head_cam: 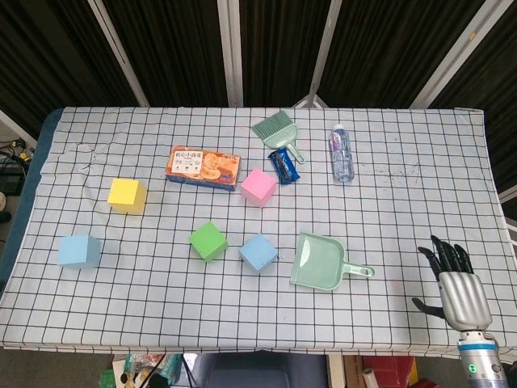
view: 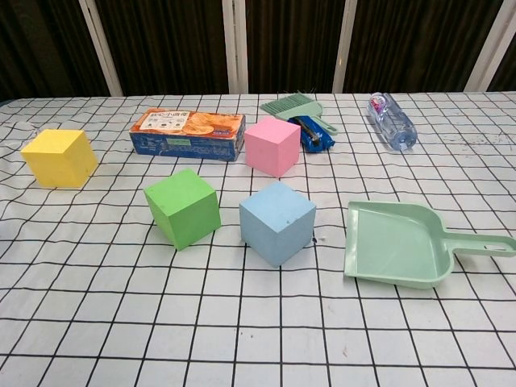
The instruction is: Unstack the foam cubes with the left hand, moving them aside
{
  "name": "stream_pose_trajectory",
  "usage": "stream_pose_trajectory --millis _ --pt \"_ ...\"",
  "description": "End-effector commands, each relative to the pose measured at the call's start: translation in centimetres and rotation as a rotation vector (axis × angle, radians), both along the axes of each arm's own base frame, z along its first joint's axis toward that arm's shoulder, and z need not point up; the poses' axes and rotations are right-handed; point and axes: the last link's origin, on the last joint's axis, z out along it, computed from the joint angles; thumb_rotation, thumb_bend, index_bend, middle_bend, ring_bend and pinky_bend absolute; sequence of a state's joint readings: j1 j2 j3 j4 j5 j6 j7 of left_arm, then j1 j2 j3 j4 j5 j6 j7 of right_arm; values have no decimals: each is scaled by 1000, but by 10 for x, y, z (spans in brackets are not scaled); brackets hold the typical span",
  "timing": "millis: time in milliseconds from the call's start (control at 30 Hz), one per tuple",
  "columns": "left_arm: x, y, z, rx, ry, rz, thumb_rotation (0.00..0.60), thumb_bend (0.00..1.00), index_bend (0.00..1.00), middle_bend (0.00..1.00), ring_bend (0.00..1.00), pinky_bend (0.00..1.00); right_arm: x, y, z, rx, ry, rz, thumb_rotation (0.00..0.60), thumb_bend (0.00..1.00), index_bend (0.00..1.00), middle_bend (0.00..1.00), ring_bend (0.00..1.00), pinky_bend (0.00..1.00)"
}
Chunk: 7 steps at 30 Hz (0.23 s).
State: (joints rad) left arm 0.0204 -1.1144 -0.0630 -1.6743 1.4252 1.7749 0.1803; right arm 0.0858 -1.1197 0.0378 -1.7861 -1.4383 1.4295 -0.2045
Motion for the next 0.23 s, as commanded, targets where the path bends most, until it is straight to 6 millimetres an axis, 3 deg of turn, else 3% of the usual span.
stream_pose_trajectory --millis 33,233 --pt "-3 -2 -9 -65 -35 75 600 98 83 29 0 200 3 1 3 -30 6 20 600 124 183 27 72 0" --pt "-2 4 -14 -108 -37 96 600 100 75 29 0 200 5 3 7 -85 -15 85 600 124 184 27 72 0"
